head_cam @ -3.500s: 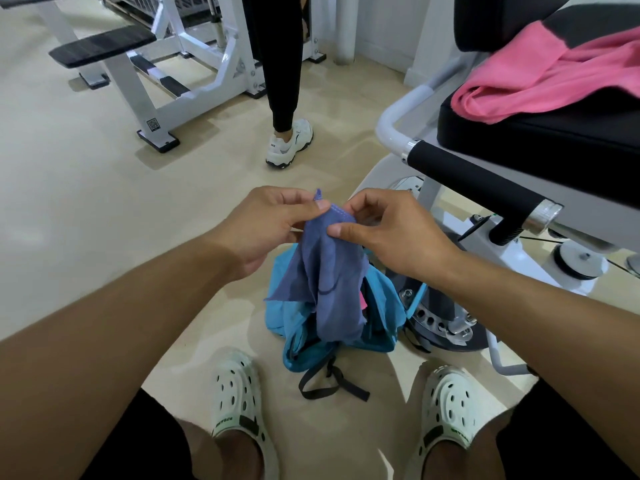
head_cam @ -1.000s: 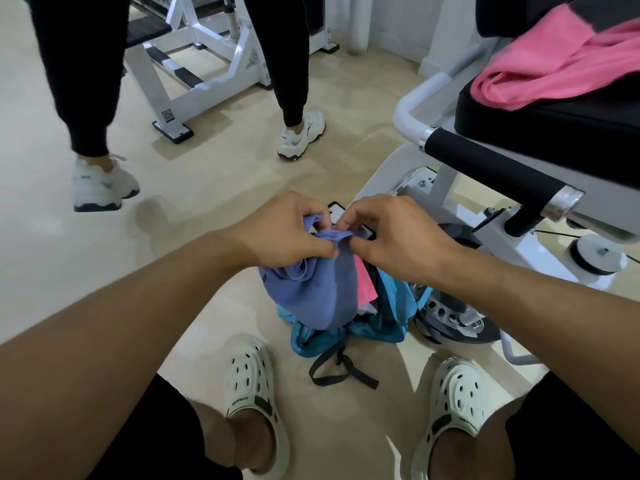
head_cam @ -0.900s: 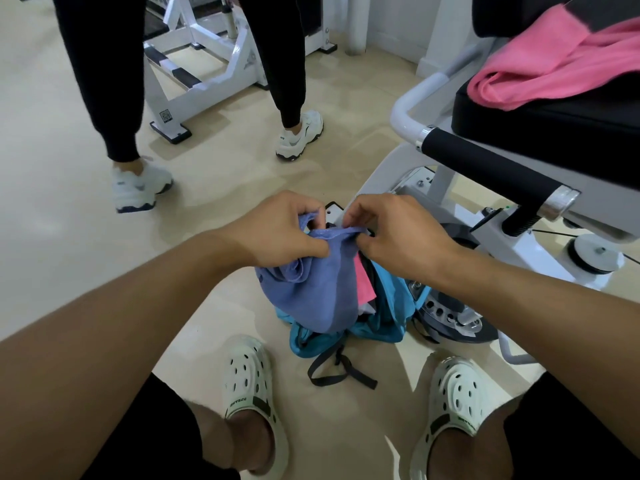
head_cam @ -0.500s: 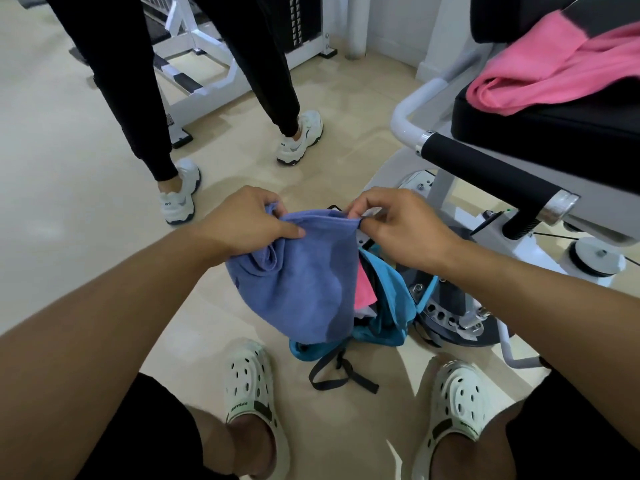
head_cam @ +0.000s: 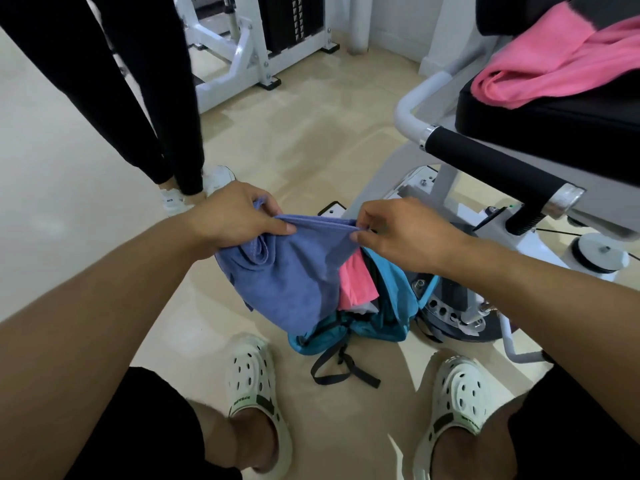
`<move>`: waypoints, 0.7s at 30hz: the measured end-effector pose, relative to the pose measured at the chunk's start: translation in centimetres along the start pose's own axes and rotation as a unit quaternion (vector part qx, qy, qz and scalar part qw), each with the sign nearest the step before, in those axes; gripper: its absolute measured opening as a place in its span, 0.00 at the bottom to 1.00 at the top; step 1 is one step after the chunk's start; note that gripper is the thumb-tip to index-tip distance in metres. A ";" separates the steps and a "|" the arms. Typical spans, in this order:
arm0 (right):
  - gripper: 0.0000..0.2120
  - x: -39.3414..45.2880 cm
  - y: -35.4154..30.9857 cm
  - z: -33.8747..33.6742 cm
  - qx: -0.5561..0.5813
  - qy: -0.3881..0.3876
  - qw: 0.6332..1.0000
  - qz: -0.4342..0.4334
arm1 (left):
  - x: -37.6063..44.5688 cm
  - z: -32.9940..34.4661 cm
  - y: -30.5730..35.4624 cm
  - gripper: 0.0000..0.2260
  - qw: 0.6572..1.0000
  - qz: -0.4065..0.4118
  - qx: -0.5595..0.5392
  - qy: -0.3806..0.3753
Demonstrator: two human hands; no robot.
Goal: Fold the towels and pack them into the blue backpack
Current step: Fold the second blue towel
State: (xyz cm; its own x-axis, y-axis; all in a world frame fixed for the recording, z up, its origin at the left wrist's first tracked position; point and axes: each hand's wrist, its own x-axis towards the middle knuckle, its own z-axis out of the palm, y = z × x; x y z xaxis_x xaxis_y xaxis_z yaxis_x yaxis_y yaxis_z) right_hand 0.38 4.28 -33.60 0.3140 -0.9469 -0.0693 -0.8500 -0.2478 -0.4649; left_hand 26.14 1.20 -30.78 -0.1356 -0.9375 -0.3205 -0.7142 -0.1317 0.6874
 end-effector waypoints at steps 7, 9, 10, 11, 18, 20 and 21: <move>0.15 0.5 -0.1 -0.5 0.178 0.054 0.980 0.067 | 0.3 0.6 -0.2 0.11 1.000 0.002 0.018 -0.009; 0.18 0.6 0.2 -0.6 0.157 0.010 0.984 0.084 | 0.3 0.5 -0.2 0.10 0.999 0.008 0.027 -0.023; 0.15 0.7 0.4 -0.6 0.142 -0.004 0.986 0.090 | 0.3 0.5 -0.2 0.10 0.999 0.014 0.032 -0.030; 0.10 0.7 0.6 -0.6 0.133 -0.006 0.987 0.092 | 0.3 0.5 -0.1 0.10 0.999 0.021 0.033 -0.029; 0.11 0.6 -0.2 -0.6 0.252 0.111 0.959 0.064 | 1.6 -0.5 -0.9 0.15 0.992 0.003 -0.016 0.123; 0.09 0.8 -0.2 -0.3 0.273 0.154 0.946 0.090 | 2.0 -0.9 -1.1 0.21 0.989 -0.004 -0.024 0.145; 0.07 1.0 0.1 -0.2 0.268 0.159 0.944 0.108 | 2.0 -1.1 -1.2 0.24 0.988 -0.010 -0.012 0.154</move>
State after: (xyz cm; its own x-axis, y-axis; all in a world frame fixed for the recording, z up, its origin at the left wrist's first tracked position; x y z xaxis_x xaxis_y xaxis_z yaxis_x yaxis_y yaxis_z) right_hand 0.52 3.29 -33.56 -0.0579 -0.9982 0.0142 -0.5163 0.0177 -0.8562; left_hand 27.47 -0.92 -31.55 0.0959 -0.9877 -0.1232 -0.6980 -0.1550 0.6991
